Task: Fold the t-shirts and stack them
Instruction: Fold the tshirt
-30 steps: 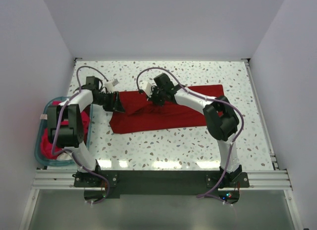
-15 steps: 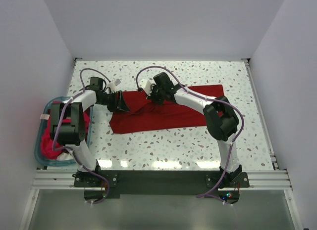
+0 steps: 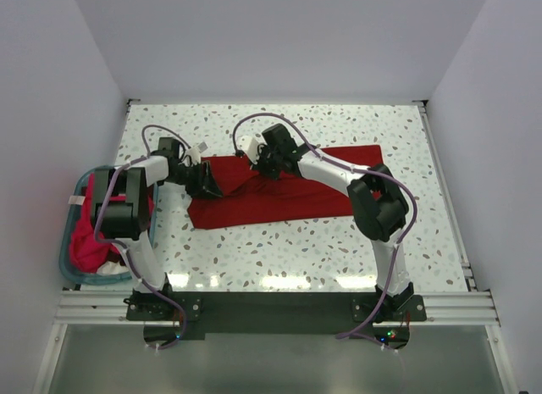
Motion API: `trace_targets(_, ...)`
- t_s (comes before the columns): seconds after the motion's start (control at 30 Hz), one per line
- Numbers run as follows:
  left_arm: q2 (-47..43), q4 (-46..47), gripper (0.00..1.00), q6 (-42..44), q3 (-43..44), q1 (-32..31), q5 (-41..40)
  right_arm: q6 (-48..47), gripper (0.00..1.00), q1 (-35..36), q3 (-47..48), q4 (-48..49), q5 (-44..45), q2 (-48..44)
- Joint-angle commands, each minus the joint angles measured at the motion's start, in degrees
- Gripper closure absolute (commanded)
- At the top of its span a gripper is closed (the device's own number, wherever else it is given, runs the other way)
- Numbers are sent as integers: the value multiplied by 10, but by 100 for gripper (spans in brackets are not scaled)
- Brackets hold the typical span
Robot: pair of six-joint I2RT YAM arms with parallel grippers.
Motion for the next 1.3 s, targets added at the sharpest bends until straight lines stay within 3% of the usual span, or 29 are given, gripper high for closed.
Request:
trace_targets(0.0, 12, 22, 54, -6, 6, -4, 7, 4, 100, -4, 19, 23, 5, -17)
trace_targets(0.53, -10, 13, 64, 0, 19, -4, 11, 0, 100, -6, 30, 9, 0, -12)
trace_targets(1.27, -25, 8, 97, 3, 51, -4, 23, -1, 100, -11, 18, 19, 13, -13)
